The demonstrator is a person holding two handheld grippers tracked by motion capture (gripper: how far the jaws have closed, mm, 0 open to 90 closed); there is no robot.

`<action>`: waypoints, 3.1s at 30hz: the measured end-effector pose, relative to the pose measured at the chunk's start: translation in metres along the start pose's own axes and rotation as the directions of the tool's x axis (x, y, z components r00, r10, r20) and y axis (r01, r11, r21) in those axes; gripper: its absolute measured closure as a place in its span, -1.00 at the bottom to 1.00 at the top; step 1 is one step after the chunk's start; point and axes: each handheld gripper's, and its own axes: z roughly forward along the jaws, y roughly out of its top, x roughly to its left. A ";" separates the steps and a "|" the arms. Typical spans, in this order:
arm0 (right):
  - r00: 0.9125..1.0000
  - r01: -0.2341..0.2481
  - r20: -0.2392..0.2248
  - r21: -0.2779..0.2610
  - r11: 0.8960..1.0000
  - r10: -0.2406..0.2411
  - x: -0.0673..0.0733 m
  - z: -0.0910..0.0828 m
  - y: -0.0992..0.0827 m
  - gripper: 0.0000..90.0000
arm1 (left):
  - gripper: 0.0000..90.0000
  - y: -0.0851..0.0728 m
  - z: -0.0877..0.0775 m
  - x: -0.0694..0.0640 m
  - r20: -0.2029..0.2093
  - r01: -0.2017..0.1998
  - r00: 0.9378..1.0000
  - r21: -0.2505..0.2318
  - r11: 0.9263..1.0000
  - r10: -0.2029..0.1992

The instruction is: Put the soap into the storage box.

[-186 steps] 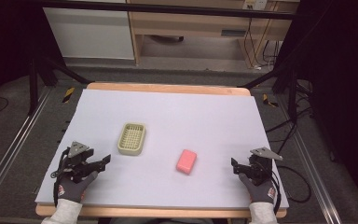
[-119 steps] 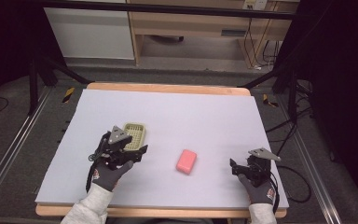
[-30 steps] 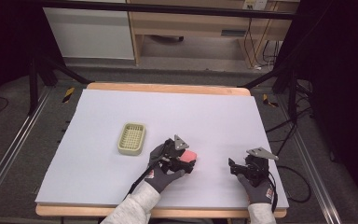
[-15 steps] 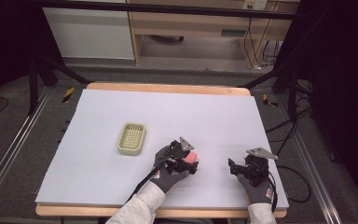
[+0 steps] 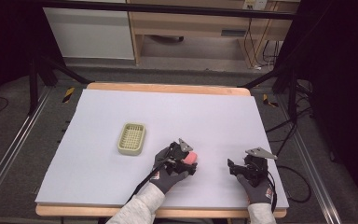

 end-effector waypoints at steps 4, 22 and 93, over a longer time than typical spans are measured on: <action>1.000 0.001 0.001 0.006 1.000 -0.001 0.001 0.001 0.000 -0.68 | -0.31 -0.001 0.000 0.001 0.001 0.001 1.000 0.009 1.000 -0.001; 1.000 -0.005 0.009 0.003 1.000 0.005 0.001 0.000 0.000 -0.68 | -0.18 0.000 -0.001 -0.002 -0.011 0.010 1.000 0.026 1.000 -0.010; 1.000 -0.001 0.014 -0.006 1.000 0.001 0.002 -0.001 0.001 -0.68 | -0.17 -0.020 -0.104 0.061 -0.045 0.067 0.996 -0.075 0.995 -0.071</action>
